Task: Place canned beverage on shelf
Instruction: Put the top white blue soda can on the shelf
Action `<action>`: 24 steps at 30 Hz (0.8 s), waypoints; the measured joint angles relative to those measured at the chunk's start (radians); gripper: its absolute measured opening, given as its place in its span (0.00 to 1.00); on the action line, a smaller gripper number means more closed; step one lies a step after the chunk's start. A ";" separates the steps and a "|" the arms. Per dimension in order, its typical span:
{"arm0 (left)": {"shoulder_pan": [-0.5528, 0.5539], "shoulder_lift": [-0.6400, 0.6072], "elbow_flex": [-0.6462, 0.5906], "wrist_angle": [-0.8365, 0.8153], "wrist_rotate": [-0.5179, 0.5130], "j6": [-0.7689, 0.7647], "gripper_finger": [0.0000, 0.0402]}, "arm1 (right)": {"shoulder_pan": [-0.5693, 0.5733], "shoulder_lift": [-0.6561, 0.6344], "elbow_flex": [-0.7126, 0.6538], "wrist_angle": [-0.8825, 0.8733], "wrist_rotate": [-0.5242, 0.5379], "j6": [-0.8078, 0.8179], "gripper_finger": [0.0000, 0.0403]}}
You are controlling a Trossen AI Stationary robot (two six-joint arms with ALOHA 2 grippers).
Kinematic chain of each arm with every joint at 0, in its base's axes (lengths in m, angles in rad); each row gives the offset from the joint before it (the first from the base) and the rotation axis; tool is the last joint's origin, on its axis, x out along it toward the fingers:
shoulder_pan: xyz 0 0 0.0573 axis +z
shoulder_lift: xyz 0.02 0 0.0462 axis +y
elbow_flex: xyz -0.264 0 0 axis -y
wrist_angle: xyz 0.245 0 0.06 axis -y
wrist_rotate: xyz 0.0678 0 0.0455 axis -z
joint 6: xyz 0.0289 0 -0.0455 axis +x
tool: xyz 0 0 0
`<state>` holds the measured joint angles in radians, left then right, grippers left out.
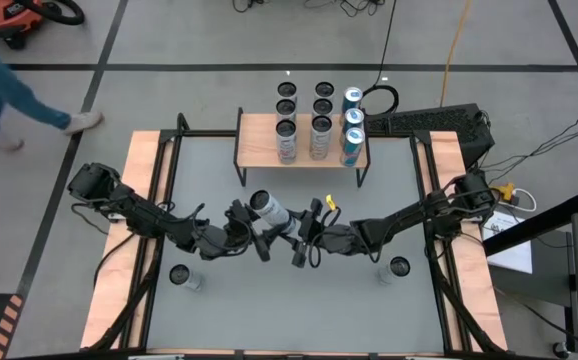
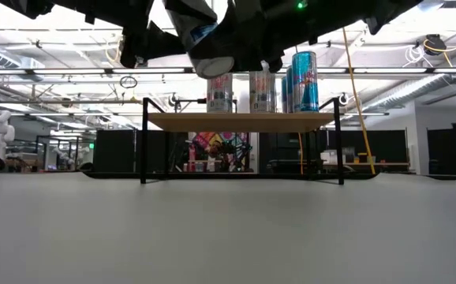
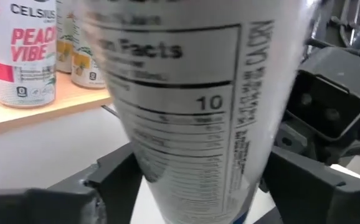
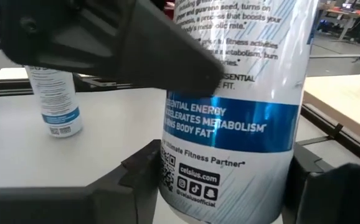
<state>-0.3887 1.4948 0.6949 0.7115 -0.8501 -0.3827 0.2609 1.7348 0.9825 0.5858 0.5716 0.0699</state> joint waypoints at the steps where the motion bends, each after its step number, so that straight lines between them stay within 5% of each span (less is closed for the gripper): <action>1: -0.001 0.000 0.000 -0.001 0.005 0.004 0.79 | 0.001 0.000 0.000 0.000 0.000 0.000 0.47; 10: -0.021 -0.014 0.000 -0.008 0.050 0.072 0.94 | 0.000 -0.037 0.000 -0.005 -0.189 0.001 0.45; 24: -0.118 -0.165 0.001 -0.068 0.034 0.328 0.95 | -0.011 -0.142 0.002 -0.096 -0.393 0.004 0.44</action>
<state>-0.5067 1.3294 0.6956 0.6437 -0.8157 -0.0545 0.2498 1.5927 0.9844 0.4902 0.1790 0.0743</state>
